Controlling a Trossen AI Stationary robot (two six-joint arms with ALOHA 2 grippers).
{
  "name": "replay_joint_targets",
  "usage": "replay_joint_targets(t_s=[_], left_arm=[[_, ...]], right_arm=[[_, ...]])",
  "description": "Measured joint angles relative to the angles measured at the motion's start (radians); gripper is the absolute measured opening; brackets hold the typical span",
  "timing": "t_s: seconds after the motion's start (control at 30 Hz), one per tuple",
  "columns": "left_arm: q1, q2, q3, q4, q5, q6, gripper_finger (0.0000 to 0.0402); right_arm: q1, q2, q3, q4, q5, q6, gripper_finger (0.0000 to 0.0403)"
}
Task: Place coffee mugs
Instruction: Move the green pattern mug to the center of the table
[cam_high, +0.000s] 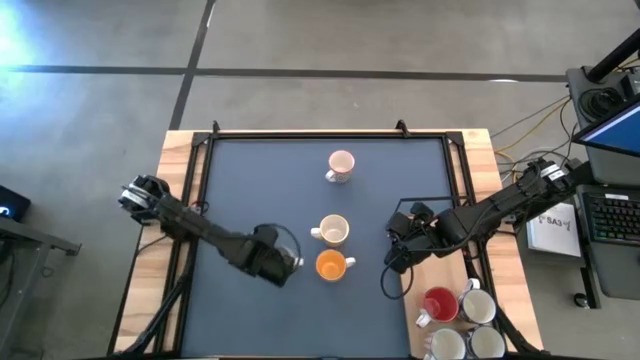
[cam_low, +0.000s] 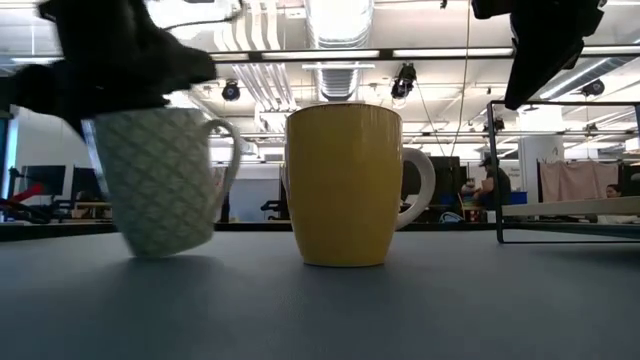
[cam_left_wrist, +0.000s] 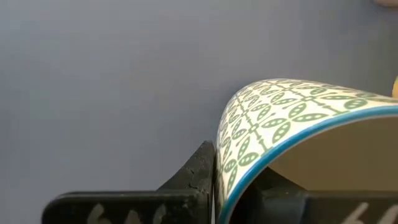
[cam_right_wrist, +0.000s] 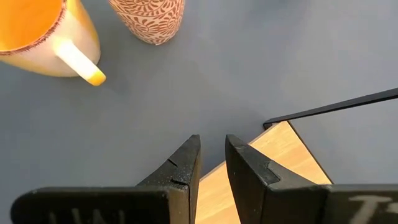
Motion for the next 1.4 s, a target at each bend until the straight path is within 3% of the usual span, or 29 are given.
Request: replay_joint_targets(t_s=[0.5,0.83,1.2,1.4], left_arm=[[0.248,-0.002,0.002,0.086,0.008,0.471,0.0011],[0.31,-0.002,0.002,0.119,0.013,0.617,0.0013],[0.32,-0.002,0.003,0.172,0.013,0.664,0.006],[0.321,-0.023,0.003,0.172,0.105,0.664,0.008]], right_arm=[[0.0,0.0,0.0,0.014,0.0,0.0,0.0066],[0.0,0.0,0.0,0.015,0.003,0.0,0.0066],[-0.037,0.0,0.0,0.017,0.007,-0.001,0.0066],[-0.081,0.0,0.0,0.017,0.004,-0.003,0.0066]])
